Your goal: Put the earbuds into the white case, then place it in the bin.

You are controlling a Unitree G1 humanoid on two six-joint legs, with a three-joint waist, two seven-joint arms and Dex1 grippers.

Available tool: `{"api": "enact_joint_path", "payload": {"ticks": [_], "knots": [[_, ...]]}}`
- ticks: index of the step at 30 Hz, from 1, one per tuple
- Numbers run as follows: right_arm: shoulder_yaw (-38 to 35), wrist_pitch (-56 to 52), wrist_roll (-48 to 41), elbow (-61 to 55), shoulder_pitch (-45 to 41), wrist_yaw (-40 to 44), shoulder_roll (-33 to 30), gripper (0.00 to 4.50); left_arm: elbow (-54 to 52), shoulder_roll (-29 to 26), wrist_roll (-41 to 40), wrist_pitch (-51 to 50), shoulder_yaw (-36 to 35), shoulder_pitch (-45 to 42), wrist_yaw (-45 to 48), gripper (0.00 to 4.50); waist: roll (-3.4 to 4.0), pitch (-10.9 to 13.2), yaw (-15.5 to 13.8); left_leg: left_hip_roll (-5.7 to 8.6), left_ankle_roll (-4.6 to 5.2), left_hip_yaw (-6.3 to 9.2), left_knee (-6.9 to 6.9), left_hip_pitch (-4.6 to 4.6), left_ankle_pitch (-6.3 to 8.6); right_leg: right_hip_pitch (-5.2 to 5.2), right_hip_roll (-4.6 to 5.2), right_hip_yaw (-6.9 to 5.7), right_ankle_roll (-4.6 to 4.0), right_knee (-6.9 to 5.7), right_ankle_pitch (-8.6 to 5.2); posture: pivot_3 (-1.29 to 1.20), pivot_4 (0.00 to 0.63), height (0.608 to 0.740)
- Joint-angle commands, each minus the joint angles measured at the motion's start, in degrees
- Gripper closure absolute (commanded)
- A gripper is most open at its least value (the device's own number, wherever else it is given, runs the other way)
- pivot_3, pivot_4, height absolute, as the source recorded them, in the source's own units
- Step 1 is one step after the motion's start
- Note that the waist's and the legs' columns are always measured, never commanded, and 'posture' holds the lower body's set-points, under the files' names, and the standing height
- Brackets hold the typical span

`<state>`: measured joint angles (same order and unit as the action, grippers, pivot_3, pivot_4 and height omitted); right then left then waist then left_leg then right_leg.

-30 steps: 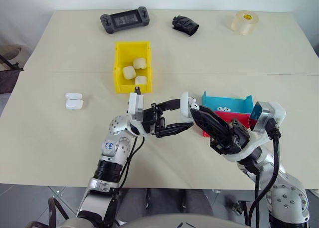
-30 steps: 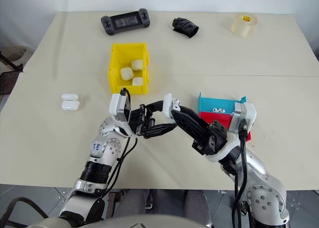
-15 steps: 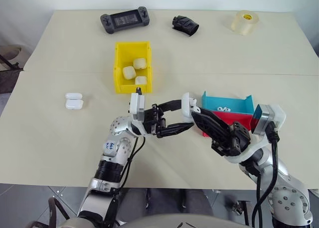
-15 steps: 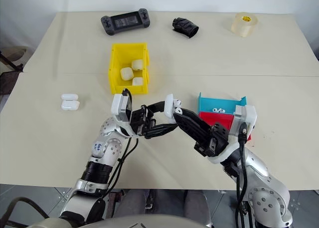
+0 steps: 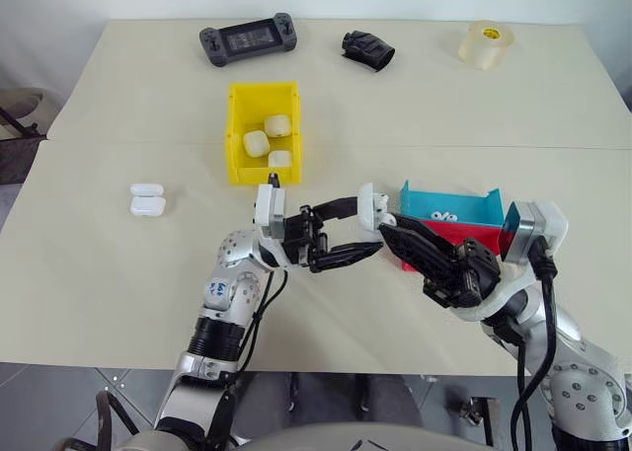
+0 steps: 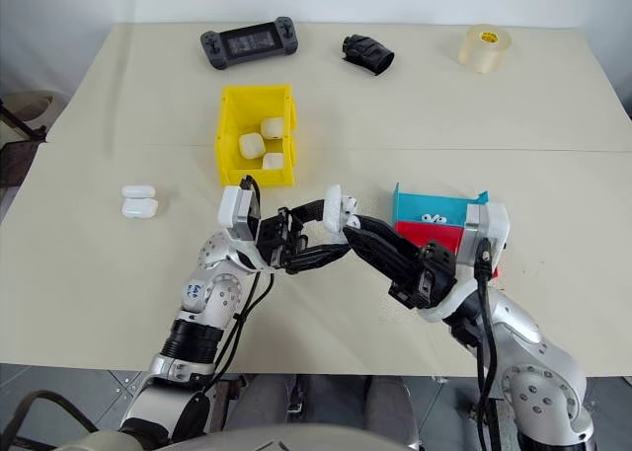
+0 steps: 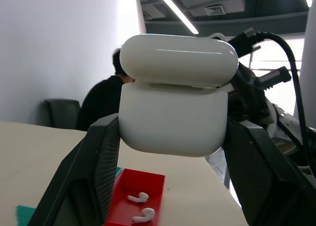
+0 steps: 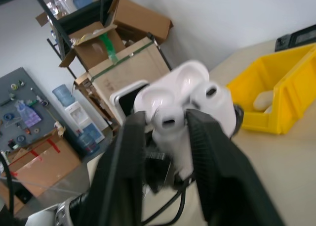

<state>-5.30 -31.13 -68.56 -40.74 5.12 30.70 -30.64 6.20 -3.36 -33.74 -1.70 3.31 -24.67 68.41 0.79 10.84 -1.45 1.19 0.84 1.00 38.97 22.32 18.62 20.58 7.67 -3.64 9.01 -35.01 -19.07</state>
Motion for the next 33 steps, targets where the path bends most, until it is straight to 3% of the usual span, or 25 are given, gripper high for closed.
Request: {"api": "enact_joint_path", "payload": {"ticks": [1,6,12,18,25,30,33], "knots": [[0.2,-0.6,-0.3,-1.6,0.1,0.8,-0.6,1.79,-1.9,0.8,-1.3,1.0,0.3,-0.9,0.4,1.73,0.0,0.0,-0.1,0.0,0.0,0.0,0.0,0.01,0.0,0.0,0.0,0.0,0.0,0.01,0.0,0.0,0.15,0.74],[-8.0,0.4,0.6,-1.8,4.1,3.2,-4.8,0.05,-1.6,0.2,-0.7,1.3,0.0,-1.1,0.7,1.73,-0.02,0.0,-0.2,0.02,0.01,0.01,0.01,0.01,0.01,-0.02,0.02,-0.01,0.0,0.01,0.0,0.0,0.15,0.74],[-21.4,2.0,3.6,0.7,12.1,8.9,-10.3,0.02,-1.0,-5.2,4.9,3.4,1.2,-1.5,1.3,1.73,-0.05,0.0,-0.1,0.09,0.05,-0.04,0.0,0.0,0.02,-0.05,-0.03,-0.01,0.0,0.02,0.0,0.0,0.15,0.74],[-22.7,1.6,7.5,0.5,11.3,12.3,-15.1,1.98,-1.1,-12.2,14.3,7.2,5.9,-2.9,1.6,1.73,-0.04,0.0,0.0,0.07,0.04,-0.08,0.0,-0.06,0.02,-0.07,-0.09,0.01,-0.01,0.02,0.0,0.0,0.15,0.74],[-5.8,-3.4,11.6,-2.6,-7.6,4.2,-14.0,4.38,-2.7,-15.0,23.1,5.7,10.2,-6.1,-3.5,1.73,-0.08,0.0,0.0,-0.01,0.01,-0.01,0.01,-0.02,0.0,0.0,-0.03,0.02,-0.01,0.04,0.0,0.0,0.15,0.74],[1.1,-8.1,12.2,-0.3,-17.7,0.3,-11.8,4.45,-4.6,-15.0,23.3,5.1,12.2,-6.7,-3.7,1.73,-0.12,0.1,-0.1,0.01,0.04,0.08,-0.01,0.09,0.02,0.02,0.07,-0.06,0.01,0.04,0.0,0.0,0.15,0.74],[3.8,-9.3,13.0,0.7,-19.2,0.8,-10.7,4.45,-5.3,-14.5,22.6,4.7,12.3,-7.0,-4.2,1.73,-0.13,0.1,-0.1,0.03,0.05,0.11,-0.01,0.11,0.03,0.02,0.09,-0.1,0.01,0.06,0.01,0.0,0.15,0.74]]}}
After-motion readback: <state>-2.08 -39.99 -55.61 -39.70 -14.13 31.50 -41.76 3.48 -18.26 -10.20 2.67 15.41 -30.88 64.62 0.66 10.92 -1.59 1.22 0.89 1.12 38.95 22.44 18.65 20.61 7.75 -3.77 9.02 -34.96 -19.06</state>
